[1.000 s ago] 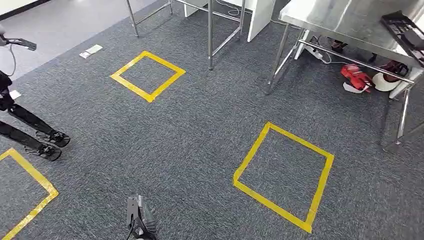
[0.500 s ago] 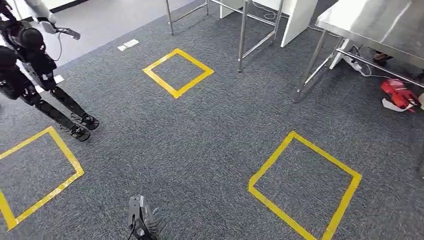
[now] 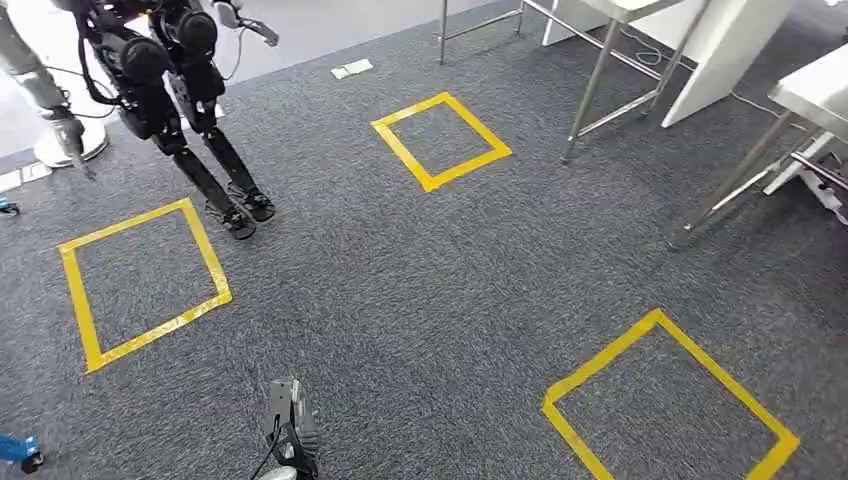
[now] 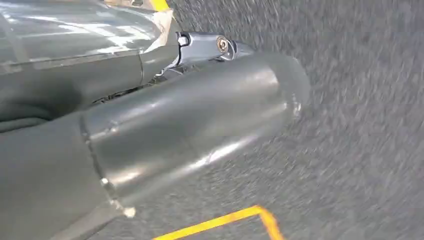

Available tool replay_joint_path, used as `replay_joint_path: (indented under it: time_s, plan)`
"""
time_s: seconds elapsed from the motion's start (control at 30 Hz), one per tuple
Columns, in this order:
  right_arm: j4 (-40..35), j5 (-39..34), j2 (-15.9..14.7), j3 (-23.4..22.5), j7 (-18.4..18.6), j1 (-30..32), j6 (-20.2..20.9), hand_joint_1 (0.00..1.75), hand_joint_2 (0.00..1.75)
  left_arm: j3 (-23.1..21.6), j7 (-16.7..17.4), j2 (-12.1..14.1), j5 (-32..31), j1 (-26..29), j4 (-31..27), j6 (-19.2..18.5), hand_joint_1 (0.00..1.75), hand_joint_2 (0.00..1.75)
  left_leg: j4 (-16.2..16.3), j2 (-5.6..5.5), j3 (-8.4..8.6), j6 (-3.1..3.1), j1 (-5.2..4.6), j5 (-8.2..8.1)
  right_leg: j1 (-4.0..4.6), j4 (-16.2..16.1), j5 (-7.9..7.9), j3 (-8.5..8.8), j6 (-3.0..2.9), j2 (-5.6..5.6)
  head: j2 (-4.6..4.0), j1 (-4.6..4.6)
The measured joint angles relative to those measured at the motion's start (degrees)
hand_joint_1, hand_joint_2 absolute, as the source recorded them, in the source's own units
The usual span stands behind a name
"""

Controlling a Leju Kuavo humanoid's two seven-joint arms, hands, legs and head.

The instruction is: Take the parts from the cabinet and place them on the table.

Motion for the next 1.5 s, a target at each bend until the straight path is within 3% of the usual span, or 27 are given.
replay_joint_path:
  time_s: [0.07,0.1,0.13,0.2,0.27,0.3,0.33,0.37,0.43,0.47,0.53,0.6,0.63,0.67,0.7,0.8,0.83,0.9,0.97,1.03,1.13,1.3,1.33,1.37,1.4,1.43,1.5]
  plan:
    - [0.00,0.67,-0.07,0.15,0.20,-0.02,0.35,0.00,0.00,0.26,-0.37,-0.13,0.48,-0.18,0.00,0.56,0.00,0.00,0.09,-1.85,0.24,-0.04,-0.01,-0.01,-0.08,-8.51,4.56,3.31,1.07,0.48,0.00,0.04]
    - [0.00,0.96,-0.07,0.19,0.17,-0.02,0.39,0.00,0.00,0.46,-0.52,-0.26,0.82,-0.29,0.00,0.72,0.00,0.00,0.13,-2.67,0.30,-0.13,0.00,-0.04,-0.32,-13.89,7.00,5.43,1.49,2.11,0.00,0.13]
    - [0.02,1.22,-0.04,0.26,0.13,0.07,0.48,0.00,0.00,0.74,-0.81,-0.44,1.20,-0.48,0.00,1.14,0.00,0.00,0.38,-3.42,0.18,-0.37,-0.29,-0.05,-0.50,-16.27,7.85,6.00,1.29,4.63,0.00,0.18]
    - [0.09,2.22,0.07,0.68,-0.46,-0.21,0.68,0.00,0.00,1.22,-1.68,-0.66,1.98,-0.62,0.02,2.86,0.00,0.00,0.46,-4.21,-0.18,-0.84,-0.58,-0.04,-0.07,-16.56,8.22,6.36,-0.07,3.39,0.00,0.00]
    - [0.09,2.93,0.09,1.25,-1.07,-0.63,1.18,0.00,0.00,1.70,-2.23,-0.59,2.27,-0.67,0.15,3.87,0.00,0.00,0.23,-5.18,-0.43,-1.45,-0.40,0.32,-0.13,-16.61,8.58,6.51,-0.77,2.18,0.00,0.04]
    - [0.09,2.93,0.20,1.44,-1.22,-0.64,1.51,0.00,0.00,1.84,-2.29,-0.59,2.34,-0.69,0.22,4.11,0.00,0.00,0.74,-4.42,-0.70,-1.48,-0.14,-0.19,-0.86,-16.86,8.83,6.61,-1.22,1.45,0.00,0.09]
    - [0.09,2.95,0.18,1.51,-1.31,-0.65,1.53,0.00,0.00,1.88,-2.40,-0.70,2.32,-0.80,0.24,4.30,0.00,0.00,2.71,-0.64,-1.52,-1.79,-0.58,-1.73,-0.61,-16.90,8.79,6.68,-2.04,0.90,0.00,-0.13]
    - [0.09,2.95,0.24,1.55,-1.46,-0.58,1.68,0.00,0.00,1.92,-2.40,-0.76,2.32,-1.03,0.24,4.37,0.00,0.00,6.31,1.46,-3.27,-2.16,-0.50,-3.83,-0.43,-16.89,8.68,6.69,-2.56,0.15,0.00,-0.68]
    - [0.09,2.86,0.50,1.55,-2.04,-0.50,2.45,0.00,0.00,1.94,-2.27,-0.85,2.23,-1.17,0.28,4.61,0.00,0.00,10.58,2.53,-5.38,-2.42,-0.32,-5.88,-0.26,-16.89,8.61,6.70,-2.67,-0.59,0.00,-0.61]
    - [0.11,2.53,0.63,1.55,-2.27,-0.47,3.46,0.00,0.00,1.94,-1.72,-1.05,2.18,-1.37,0.50,5.47,0.00,0.00,15.44,2.96,-7.84,-2.70,-0.06,-7.70,-0.15,-16.88,8.54,6.66,-2.75,-1.59,0.00,-0.63]
    - [0.11,2.27,1.86,1.53,-0.83,-0.53,2.57,0.00,0.00,1.99,-1.16,-1.68,4.55,-1.56,0.94,7.70,0.00,0.00,18.43,3.44,-9.48,-3.01,0.36,-7.76,-0.05,-16.88,8.45,6.68,-2.84,-3.18,0.00,-0.63]
    - [0.11,2.12,3.92,1.53,1.67,-0.87,-1.04,0.00,0.00,1.57,-1.24,-2.41,10.09,-1.63,1.25,9.95,0.00,0.00,11.20,4.07,-5.77,-3.10,0.61,-3.42,-0.06,-16.87,8.32,6.89,-2.92,-4.56,0.00,-0.70]
    - [0.11,1.64,4.59,1.46,2.93,-0.94,-2.81,0.00,0.00,0.52,-1.40,-2.71,12.27,-1.71,1.33,10.73,0.00,0.00,5.79,5.65,-2.72,-2.93,0.57,-1.14,-0.06,-16.88,8.14,7.08,-2.76,-5.19,0.00,-0.68]
    - [0.11,1.51,5.00,1.38,3.96,-0.95,-4.20,0.00,0.00,-1.02,-1.53,-2.97,14.13,-1.85,1.40,11.23,0.00,0.00,1.87,8.82,-0.49,-2.72,0.40,-0.58,0.15,-16.88,7.92,7.32,-2.45,-5.69,0.00,-0.83]
    - [0.11,1.64,5.31,1.35,4.48,-0.86,-5.46,0.00,0.00,-2.92,-1.48,-3.37,16.01,-2.13,1.44,11.60,0.00,0.00,1.09,8.71,-0.31,-2.42,-0.27,-0.94,0.89,-16.74,7.58,7.20,-1.97,-6.43,0.00,-0.86]
    - [0.11,1.99,5.55,1.38,2.63,-0.88,-9.52,0.00,0.00,-7.93,-0.07,-3.74,21.15,-2.29,1.51,11.74,0.00,0.00,0.98,6.43,-0.67,-1.48,-0.86,-1.10,0.91,-17.26,7.35,7.81,-1.21,-8.46,0.00,-0.46]
    - [0.04,2.01,5.68,1.35,1.99,-0.97,-11.09,0.00,0.00,-9.56,0.20,-3.74,22.47,-2.37,1.53,11.65,0.00,0.00,0.25,5.47,-0.11,-0.72,-0.46,-0.55,1.17,-16.98,6.98,7.82,-0.71,-8.66,0.00,-0.55]
    - [0.07,2.58,5.92,1.35,1.92,-0.94,-11.78,0.00,0.00,-12.20,0.57,-3.85,23.67,-2.71,1.60,10.73,0.00,0.00,0.06,4.33,-0.11,0.10,-0.17,-0.13,0.44,-12.54,4.28,6.17,-1.20,-2.29,0.00,-0.26]
    - [0.11,3.34,6.03,1.38,1.86,-0.79,-11.96,0.00,0.00,-14.54,0.85,-4.04,25.27,-2.98,1.68,9.42,0.00,0.00,0.06,2.50,-0.24,0.30,-0.19,-0.10,0.39,-3.32,0.27,1.66,-1.69,-0.30,0.00,-0.06]
    - [0.13,3.98,6.21,1.38,1.86,-0.65,-12.00,0.00,0.00,-15.19,0.85,-4.04,28.34,-3.00,1.79,8.57,0.00,0.00,0.09,0.49,-0.20,0.32,-0.32,-0.07,0.50,1.67,-0.55,-1.23,-1.16,-0.01,0.00,-0.06]
    - [0.15,4.39,6.32,1.42,1.86,-0.49,-11.17,0.00,0.00,-15.83,1.62,-4.04,29.31,-3.09,1.97,8.41,0.00,0.00,0.17,-2.08,0.08,0.24,-0.31,-0.04,0.32,-8.05,4.69,2.74,0.28,0.52,0.00,-0.04]
    - [0.13,4.39,6.32,1.42,1.84,-0.50,-10.97,0.00,0.00,-15.89,1.71,-4.04,29.31,-3.11,1.99,8.39,0.00,0.00,0.19,-2.24,0.09,0.22,-0.31,-0.05,0.26,-9.11,5.17,3.18,0.37,0.73,0.00,-0.04]
    - [0.20,4.61,6.32,1.42,1.68,-0.54,-8.16,0.00,0.00,-16.55,2.60,-4.04,29.18,-3.37,2.08,8.19,0.00,0.00,0.28,-3.30,0.01,0.00,-0.20,-0.07,-0.31,-16.14,8.04,5.87,0.78,4.32,0.00,0.04]
    - [0.28,5.05,6.51,1.55,1.22,-0.96,-5.42,0.00,0.00,-17.49,3.26,-4.00,28.78,-3.78,2.36,7.89,0.00,0.00,0.32,-4.65,-0.24,-0.80,-0.60,0.03,0.39,-16.56,8.45,6.24,-0.58,3.38,0.00,-0.11]
    - [0.28,5.59,6.78,1.73,0.68,-0.99,-4.68,0.00,0.00,-17.66,3.17,-3.69,28.72,-3.87,2.58,7.47,0.00,0.00,1.48,-1.66,-1.02,-1.46,-0.68,-0.87,-0.30,-16.98,9.01,6.58,-1.68,1.28,0.00,-0.13]
    - [0.28,5.99,6.93,1.97,0.61,-0.82,-5.05,0.00,0.00,-17.66,2.21,-3.67,29.05,-3.96,2.62,7.34,0.00,0.00,7.84,2.25,-4.00,-2.12,-0.53,-4.76,0.00,-17.01,8.83,6.57,-2.79,-0.12,0.00,-0.68]
    - [0.28,6.12,6.78,2.10,0.63,-0.68,-5.14,0.00,0.00,-17.66,1.86,-3.67,29.42,-3.85,2.62,6.82,0.00,0.00,17.00,2.99,-8.62,-2.63,-0.06,-8.47,0.21,-16.99,8.65,6.53,-3.01,-2.06,0.00,-0.70]
